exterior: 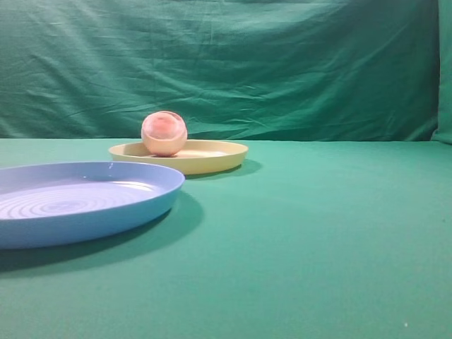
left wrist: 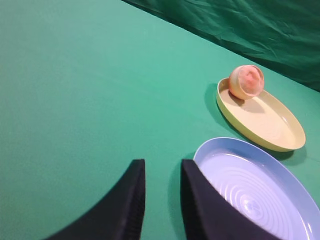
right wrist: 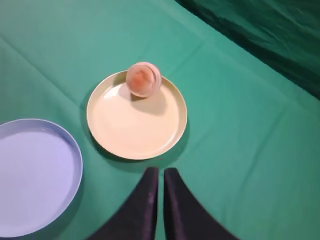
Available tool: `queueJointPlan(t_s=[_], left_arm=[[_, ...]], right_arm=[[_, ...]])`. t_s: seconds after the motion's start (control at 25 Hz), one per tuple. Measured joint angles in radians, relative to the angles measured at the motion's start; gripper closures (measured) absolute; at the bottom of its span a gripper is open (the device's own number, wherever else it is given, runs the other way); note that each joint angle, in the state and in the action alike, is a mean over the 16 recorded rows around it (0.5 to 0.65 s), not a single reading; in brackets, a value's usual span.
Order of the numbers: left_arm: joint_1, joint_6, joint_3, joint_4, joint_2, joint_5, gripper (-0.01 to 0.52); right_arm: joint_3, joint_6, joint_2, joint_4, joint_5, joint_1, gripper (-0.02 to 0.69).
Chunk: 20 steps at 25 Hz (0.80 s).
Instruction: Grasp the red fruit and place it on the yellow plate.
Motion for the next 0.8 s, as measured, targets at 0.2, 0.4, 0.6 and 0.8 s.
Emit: queueJointPlan(t_s=[0.2,0.4,0.6,0.8], left_arm=[[0.0,0.0,0.0,0.0,0.0,0.0,0.357],[0.0,0.0,0.0,0.0,0.0,0.0,0.357],[0.0,0.0,0.0,0.0,0.0,0.0,0.357],[0.0,0.0,0.0,0.0,0.0,0.0,0.357]], right_arm=[[0.302,0.016,-0.189,0.019,-0.157,0.0,0.665],[0.549,0.023,-0.37,0.033,-0.261,0.0,0.665],[0.708,0.025,-0.526,0.034,-0.269,0.0,0.665],[0.787,0.03,-0.645,0.021,-0.232,0.0,0.665]])
